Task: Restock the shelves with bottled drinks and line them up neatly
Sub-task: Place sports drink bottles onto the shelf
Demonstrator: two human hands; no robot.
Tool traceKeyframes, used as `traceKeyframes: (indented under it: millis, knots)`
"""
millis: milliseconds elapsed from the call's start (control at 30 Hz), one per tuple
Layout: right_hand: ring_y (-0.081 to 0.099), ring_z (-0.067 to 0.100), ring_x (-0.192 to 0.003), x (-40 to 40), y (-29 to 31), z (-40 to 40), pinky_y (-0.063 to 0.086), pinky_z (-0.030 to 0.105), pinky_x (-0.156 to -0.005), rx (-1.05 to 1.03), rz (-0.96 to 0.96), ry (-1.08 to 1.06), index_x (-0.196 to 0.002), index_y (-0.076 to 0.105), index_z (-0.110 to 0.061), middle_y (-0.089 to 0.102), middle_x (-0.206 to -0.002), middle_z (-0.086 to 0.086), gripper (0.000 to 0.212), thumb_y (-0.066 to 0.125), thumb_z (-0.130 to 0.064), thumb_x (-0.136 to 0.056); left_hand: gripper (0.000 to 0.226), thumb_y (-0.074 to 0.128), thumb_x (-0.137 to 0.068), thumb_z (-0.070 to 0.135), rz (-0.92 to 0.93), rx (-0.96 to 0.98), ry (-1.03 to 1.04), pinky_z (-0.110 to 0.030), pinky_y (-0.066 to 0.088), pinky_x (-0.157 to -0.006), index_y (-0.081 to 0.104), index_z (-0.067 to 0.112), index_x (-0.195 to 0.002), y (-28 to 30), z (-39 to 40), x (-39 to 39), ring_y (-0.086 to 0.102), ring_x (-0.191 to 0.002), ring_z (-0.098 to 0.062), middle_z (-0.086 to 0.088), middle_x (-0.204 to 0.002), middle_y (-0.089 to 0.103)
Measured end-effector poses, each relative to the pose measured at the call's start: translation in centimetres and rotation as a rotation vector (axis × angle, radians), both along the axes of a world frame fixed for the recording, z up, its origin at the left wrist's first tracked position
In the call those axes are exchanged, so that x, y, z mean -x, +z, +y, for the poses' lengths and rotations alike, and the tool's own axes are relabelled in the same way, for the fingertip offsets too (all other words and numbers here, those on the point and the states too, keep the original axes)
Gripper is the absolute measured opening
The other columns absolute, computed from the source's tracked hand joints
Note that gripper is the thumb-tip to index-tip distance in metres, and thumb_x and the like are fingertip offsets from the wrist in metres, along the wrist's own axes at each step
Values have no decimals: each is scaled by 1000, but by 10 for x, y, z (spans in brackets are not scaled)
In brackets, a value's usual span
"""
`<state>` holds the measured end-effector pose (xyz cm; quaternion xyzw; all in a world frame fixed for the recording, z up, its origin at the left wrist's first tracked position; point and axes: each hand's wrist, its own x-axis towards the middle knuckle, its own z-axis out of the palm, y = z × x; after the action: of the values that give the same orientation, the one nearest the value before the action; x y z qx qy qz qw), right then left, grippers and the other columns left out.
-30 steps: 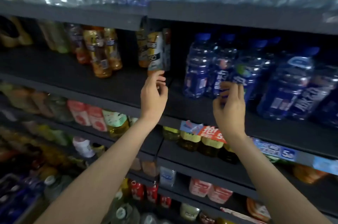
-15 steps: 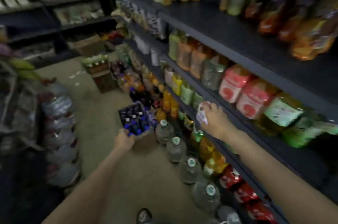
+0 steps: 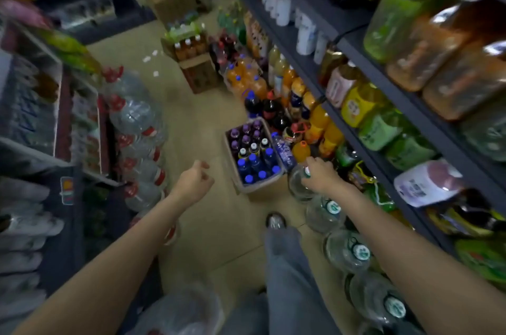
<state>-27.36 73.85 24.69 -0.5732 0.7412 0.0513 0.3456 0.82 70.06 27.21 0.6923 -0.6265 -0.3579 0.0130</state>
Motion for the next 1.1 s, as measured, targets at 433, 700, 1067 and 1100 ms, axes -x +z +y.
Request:
traceKeyframes:
  millis: [433,700,1067,1100]
  knots:
    - [44,37,-118,-14,-241,-215,37,40,-92,-79,-71,-248,-125,45,-2,48,-129,21,48,62,-20,-85,17,54,-90,11,92,-206,80,-30,43,-65,43,13,-103,-183,-231,23,57,-79,-24,-3,-75,54]
    - [38,37,-126,-7,-468,-290,34,40,-100,-40,32,-397,-142,23,0,35,-140,21,76,68,-16,-82,43,58,-77,29,310,-295,79,-47,48,-80,47,2,-110,-398,-267,57,60,-80,-33,-5,-71,56]
    - [47,40,-115,-10,-516,-311,43,44,-96,-70,194,-422,-136,28,-3,42,-132,24,77,72,-10,-73,21,52,-91,5,486,-521,522,-9,42,-44,42,3,-110,-445,-252,54,55,-47,1,-10,-83,56]
    - [45,39,-119,-10,-502,-311,41,45,-100,-103,7,-491,-138,28,-6,40,-135,21,85,78,-12,-69,30,57,-90,12,506,-561,493,-12,47,-53,43,5,-116,-440,-257,58,60,-60,-4,-8,-88,59]
